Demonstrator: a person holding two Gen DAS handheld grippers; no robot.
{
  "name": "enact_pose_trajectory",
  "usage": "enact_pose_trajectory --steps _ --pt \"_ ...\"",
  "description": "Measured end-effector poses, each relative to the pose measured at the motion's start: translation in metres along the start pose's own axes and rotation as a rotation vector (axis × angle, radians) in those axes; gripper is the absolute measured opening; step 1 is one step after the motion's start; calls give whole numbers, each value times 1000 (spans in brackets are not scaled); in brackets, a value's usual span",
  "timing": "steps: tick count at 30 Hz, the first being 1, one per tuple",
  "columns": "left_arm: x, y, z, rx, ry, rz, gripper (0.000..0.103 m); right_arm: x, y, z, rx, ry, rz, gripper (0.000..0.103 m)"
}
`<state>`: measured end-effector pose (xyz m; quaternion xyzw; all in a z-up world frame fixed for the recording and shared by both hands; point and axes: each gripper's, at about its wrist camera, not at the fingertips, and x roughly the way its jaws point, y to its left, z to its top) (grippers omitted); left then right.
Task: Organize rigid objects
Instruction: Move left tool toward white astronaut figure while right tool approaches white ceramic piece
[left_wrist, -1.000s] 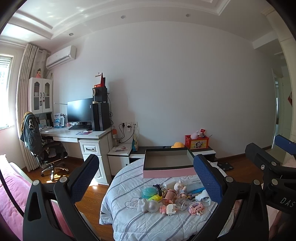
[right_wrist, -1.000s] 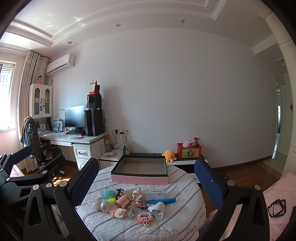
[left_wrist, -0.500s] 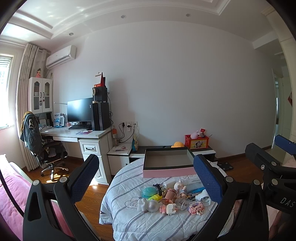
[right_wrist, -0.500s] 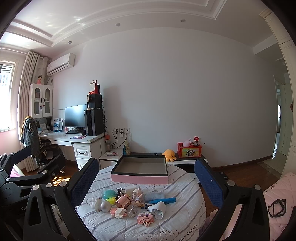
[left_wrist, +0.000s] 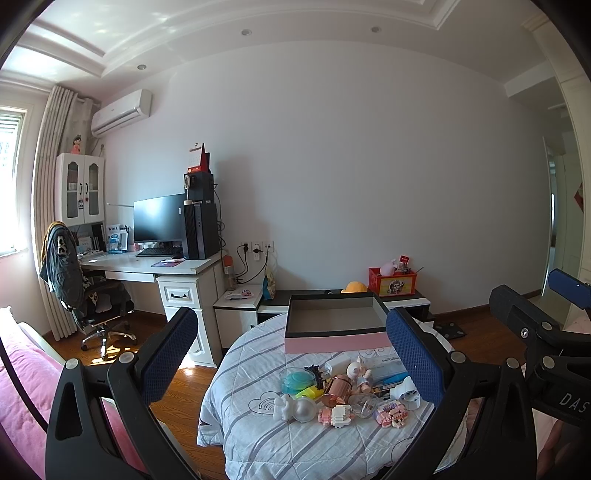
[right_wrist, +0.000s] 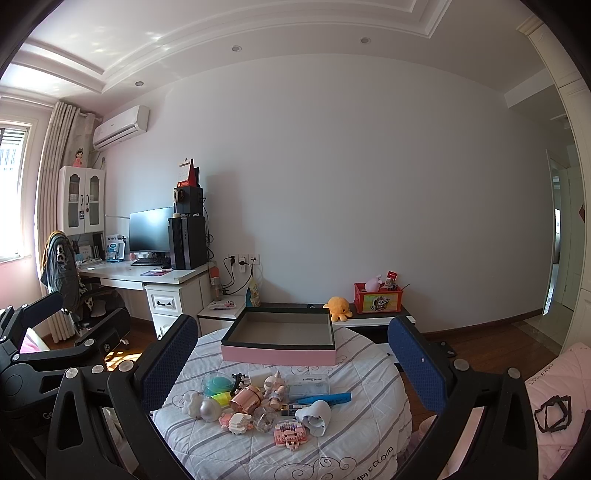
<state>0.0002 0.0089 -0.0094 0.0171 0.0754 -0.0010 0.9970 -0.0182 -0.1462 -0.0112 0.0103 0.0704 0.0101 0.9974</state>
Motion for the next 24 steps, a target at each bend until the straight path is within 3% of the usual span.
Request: enact_pose_trajectory --steps 10,16,24 --pt "22 -3 -18 11 52 -43 103 16 -1 -11 -3 27 -2 103" --pt "79 -4 -62 13 212 -93 103 63 -17 -47 21 156 -11 103" --pt "151 2 -132 -5 397 -92 103 130 -43 -115 42 355 -15 103"
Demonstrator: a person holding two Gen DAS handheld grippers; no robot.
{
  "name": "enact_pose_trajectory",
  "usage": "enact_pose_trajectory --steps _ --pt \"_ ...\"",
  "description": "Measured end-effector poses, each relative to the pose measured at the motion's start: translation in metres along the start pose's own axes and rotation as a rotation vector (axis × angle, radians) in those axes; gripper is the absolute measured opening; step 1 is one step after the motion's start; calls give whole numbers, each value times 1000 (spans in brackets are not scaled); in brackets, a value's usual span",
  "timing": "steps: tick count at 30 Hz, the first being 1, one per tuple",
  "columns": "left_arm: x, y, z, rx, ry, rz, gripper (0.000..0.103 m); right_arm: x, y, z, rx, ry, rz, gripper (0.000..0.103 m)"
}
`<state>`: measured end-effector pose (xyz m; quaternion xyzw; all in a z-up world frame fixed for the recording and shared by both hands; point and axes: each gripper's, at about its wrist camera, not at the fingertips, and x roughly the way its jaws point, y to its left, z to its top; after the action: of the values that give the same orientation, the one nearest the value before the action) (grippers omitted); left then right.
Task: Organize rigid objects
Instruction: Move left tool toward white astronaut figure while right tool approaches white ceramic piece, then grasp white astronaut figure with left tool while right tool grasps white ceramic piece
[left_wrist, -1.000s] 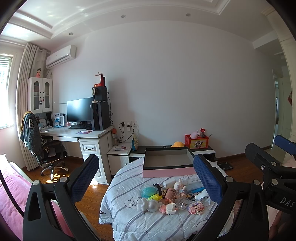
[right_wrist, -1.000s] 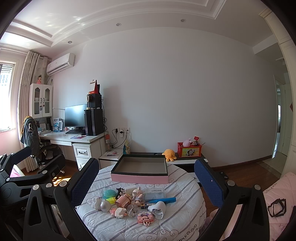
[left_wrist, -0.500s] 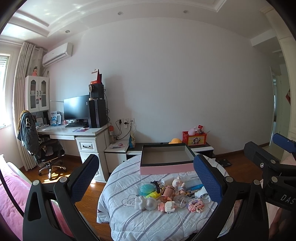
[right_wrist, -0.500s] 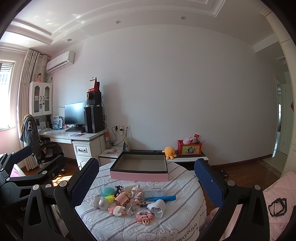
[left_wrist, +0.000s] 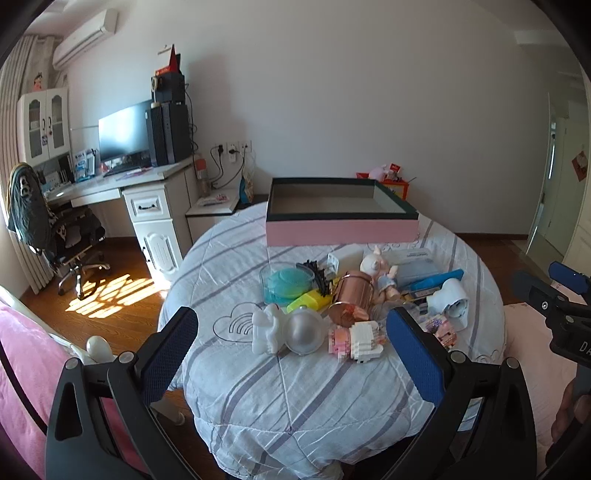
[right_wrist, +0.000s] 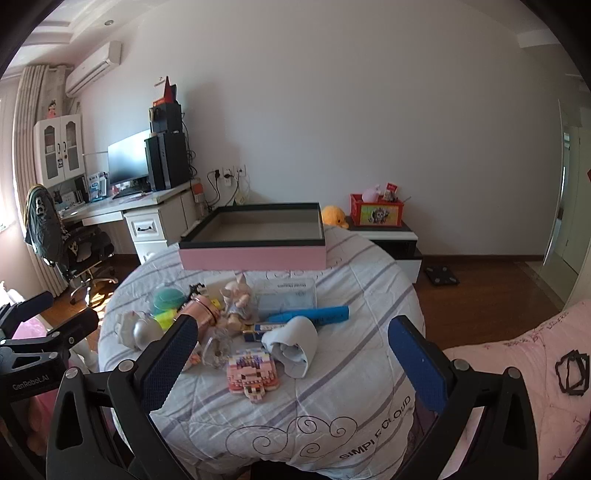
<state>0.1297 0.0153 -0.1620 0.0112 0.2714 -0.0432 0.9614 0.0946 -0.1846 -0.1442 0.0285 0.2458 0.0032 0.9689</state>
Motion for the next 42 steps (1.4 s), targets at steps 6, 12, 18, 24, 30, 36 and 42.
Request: enact_pose_trajectory --steps 6,12,18,24,30,36,42 --pt "54 12 -16 -39 120 -9 103 47 -17 -15 28 109 18 103" --pt "87 28 -22 -77 175 25 103 78 -25 -23 53 163 58 103" --pt "108 28 -22 -79 202 -25 103 109 -24 -26 60 204 75 103" --pt "132 24 -15 -69 235 -26 102 133 -27 -24 83 233 118 103" --pt "140 19 -16 -37 222 -31 69 152 -29 -26 91 263 175 83" --pt "132 23 -11 -59 205 -53 69 152 -24 -24 54 246 196 66" --pt "116 23 6 -62 160 -95 69 137 -22 -13 38 193 183 66"
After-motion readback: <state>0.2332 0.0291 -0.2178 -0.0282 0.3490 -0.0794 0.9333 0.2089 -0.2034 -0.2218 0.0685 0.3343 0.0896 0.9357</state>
